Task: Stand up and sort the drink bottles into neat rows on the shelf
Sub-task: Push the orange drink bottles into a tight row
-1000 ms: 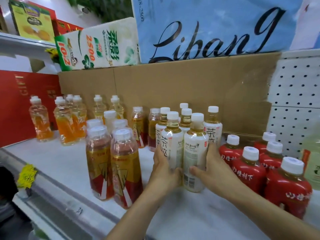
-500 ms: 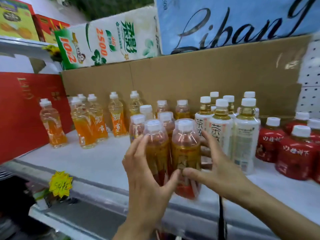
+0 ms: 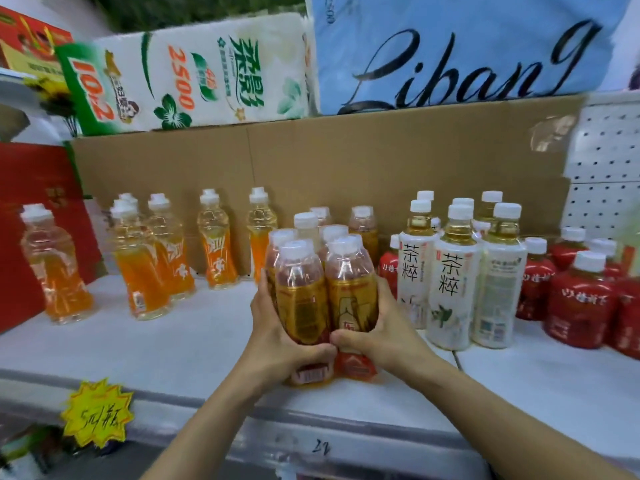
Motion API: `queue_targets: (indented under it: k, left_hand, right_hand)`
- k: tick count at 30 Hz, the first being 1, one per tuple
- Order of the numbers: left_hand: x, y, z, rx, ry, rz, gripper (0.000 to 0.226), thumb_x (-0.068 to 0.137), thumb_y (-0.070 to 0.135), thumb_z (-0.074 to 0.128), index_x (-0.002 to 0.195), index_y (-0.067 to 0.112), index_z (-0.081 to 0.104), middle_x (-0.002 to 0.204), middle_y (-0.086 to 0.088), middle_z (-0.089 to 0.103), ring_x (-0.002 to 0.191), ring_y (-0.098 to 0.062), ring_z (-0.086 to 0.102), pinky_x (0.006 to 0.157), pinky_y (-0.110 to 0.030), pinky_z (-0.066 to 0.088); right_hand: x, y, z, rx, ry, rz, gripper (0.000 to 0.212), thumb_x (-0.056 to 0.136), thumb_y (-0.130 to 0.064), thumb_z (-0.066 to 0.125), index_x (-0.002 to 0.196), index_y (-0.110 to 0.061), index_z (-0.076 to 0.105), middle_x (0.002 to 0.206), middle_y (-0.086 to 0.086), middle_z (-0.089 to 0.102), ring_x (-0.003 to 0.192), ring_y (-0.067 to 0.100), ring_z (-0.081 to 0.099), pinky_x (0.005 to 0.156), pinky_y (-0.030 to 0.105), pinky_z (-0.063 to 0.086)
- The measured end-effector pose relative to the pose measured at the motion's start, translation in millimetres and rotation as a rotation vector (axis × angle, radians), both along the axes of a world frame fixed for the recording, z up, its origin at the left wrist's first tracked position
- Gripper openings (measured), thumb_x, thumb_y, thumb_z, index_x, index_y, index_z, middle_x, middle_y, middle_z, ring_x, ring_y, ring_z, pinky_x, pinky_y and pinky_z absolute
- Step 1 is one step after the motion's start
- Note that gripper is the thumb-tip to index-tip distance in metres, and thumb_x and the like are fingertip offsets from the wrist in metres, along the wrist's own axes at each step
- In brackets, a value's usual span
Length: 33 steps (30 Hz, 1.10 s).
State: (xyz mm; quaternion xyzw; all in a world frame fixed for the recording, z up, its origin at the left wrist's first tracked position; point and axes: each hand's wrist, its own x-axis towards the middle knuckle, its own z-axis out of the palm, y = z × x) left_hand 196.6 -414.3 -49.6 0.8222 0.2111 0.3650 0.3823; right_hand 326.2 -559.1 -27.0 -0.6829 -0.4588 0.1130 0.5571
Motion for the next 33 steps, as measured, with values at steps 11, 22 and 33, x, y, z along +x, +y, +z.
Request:
queue_targets:
  k: [11,22,33]
  left_hand:
    - [30,57,5,-0.008,0.016,0.007,0.152,0.044,0.059,0.092,0.154,0.038,-0.012,0.159,0.011,0.013,0.146,-0.013,0.024,0.116,-0.036,0.032]
    - [25,51,15,0.013,-0.109,0.072,0.112,0.061,0.073,0.074,0.150,0.046,0.011,0.154,0.013,0.025,0.142,-0.012,0.031,0.114,-0.046,0.036]
    - [55,-33,105,0.640,0.111,-0.058,0.066,0.082,0.068,0.053,0.139,0.035,0.045,0.133,0.012,0.051,0.119,-0.008,0.047,0.099,-0.032,0.043]
  right_hand:
    - [6,44,-5,0.048,0.129,0.040,0.092,0.077,-0.023,0.081,0.137,-0.038,0.012,0.127,-0.010,0.044,0.109,0.006,0.052,0.056,0.007,0.048]
    - [14,23,-2,-0.158,-0.041,-0.001,0.076,0.072,-0.036,0.081,0.125,-0.038,0.026,0.119,-0.017,0.052,0.113,0.003,0.052,0.097,0.027,0.047]
    - [64,-22,107,0.058,-0.973,-0.575,0.048,0.093,-0.041,0.056,0.135,-0.021,0.047,0.128,0.003,0.052,0.118,0.022,0.044,0.094,0.037,0.041]
